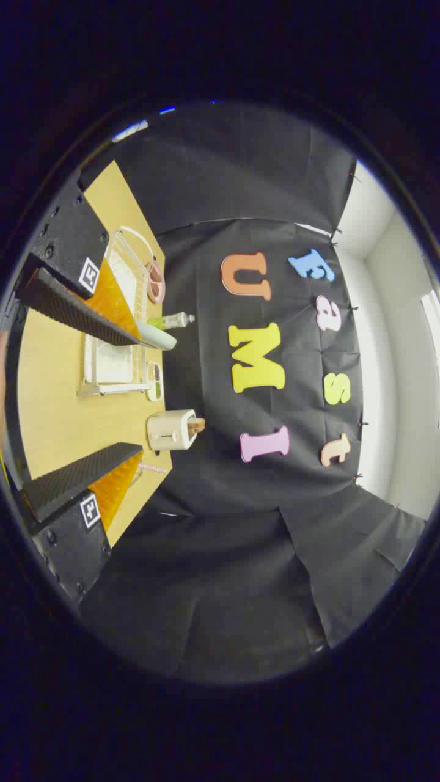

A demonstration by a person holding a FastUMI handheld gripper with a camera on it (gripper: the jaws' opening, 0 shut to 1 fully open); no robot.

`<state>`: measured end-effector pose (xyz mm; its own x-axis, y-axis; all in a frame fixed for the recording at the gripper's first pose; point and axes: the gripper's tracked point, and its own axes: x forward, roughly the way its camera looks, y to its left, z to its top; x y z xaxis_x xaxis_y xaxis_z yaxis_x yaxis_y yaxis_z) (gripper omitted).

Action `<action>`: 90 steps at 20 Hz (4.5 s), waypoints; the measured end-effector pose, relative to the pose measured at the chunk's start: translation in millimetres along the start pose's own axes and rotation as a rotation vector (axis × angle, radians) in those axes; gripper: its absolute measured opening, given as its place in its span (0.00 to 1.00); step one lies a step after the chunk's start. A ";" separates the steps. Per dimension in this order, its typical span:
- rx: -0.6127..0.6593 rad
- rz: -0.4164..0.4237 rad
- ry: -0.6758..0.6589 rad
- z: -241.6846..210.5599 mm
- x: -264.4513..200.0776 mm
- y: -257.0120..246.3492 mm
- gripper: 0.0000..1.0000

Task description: Take the plate from the dish rack, then take the spoon from the basket and place it into the plate.

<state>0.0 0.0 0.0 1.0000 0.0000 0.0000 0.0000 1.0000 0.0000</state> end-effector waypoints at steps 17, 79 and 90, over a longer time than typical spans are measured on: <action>-0.046 0.003 0.006 4.5 12.8 12.1 1.00; -0.375 -0.551 0.662 20.7 230.8 156.1 0.16; -0.046 -0.121 0.611 3.7 130.5 124.6 0.16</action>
<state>130.5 124.6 3.7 0.8121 -0.1267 -0.5696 0.0994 0.9919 -0.0790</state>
